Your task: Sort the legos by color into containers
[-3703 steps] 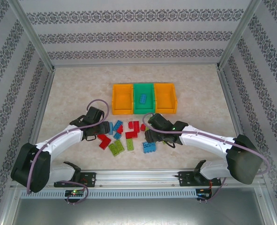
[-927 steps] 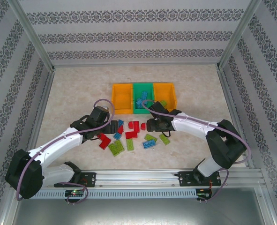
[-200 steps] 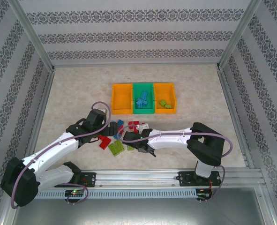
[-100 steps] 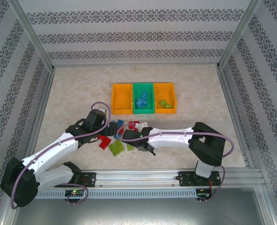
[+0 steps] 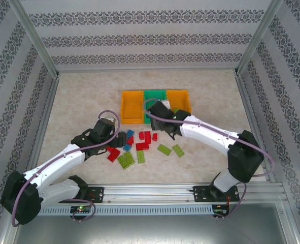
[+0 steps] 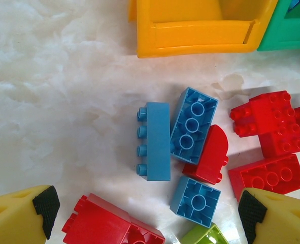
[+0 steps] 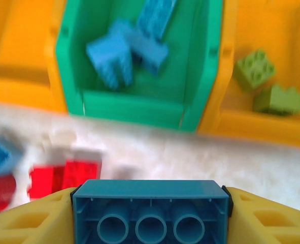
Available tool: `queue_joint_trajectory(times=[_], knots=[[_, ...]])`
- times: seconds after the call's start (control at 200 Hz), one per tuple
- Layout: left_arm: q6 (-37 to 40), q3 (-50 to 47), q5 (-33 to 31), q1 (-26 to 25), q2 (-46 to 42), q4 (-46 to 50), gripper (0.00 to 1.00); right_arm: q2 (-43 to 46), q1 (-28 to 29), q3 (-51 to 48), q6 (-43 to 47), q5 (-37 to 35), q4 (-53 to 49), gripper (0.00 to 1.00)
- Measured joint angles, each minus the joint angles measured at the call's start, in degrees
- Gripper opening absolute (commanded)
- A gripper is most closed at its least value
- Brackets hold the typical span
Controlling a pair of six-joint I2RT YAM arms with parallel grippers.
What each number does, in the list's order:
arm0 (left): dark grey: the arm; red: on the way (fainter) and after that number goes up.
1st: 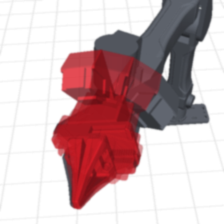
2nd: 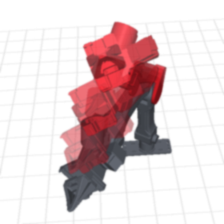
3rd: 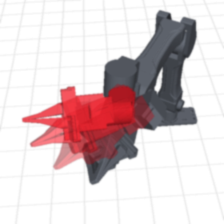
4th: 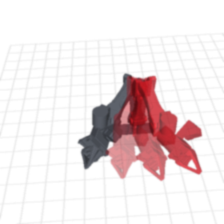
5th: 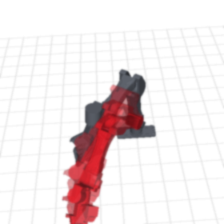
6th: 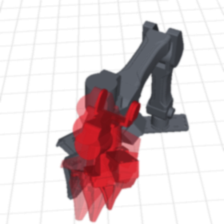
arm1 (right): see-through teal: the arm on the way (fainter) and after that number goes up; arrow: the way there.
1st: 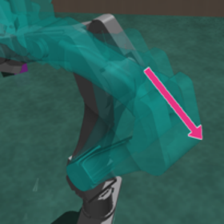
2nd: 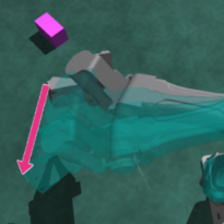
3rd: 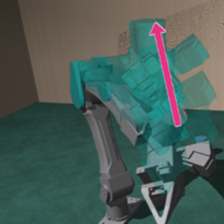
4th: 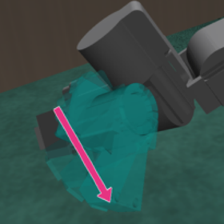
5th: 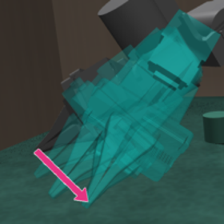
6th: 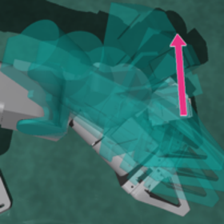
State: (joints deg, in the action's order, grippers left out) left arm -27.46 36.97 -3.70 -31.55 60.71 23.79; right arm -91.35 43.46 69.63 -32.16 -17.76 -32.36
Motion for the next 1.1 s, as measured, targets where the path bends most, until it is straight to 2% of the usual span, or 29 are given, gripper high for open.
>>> queue_joint_trajectory(times=[0.24,0.455,0.659,0.839,0.919,1.104], knots=[[0.0,0.0,0.0,0.0,3.23,0.0,0.93,-10.47,-8.85,12.55,3.93,8.07,3.82,0.61],[0.02,1.18,0.07,0.0,6.58,0.02,0.9,-22.64,-11.21,25.64,5.33,11.82,3.39,0.62],[0.02,3.56,0.46,0.0,9.9,-0.04,0.86,-29.14,-12.39,30.6,5.38,12.52,1.75,0.64],[0.0,3.96,0.66,0.0,12.46,-0.09,0.84,-31.58,-13.2,32.89,5.16,12.72,0.46,0.7],[0.0,4.39,0.68,0.0,13.55,-0.09,0.83,-32.41,-13.35,33.62,5.07,12.76,0.28,0.78],[0.02,6.03,1.6,0.02,15.63,-0.26,0.78,-32.7,-13.35,34.14,5.53,13.44,-0.02,0.88]])
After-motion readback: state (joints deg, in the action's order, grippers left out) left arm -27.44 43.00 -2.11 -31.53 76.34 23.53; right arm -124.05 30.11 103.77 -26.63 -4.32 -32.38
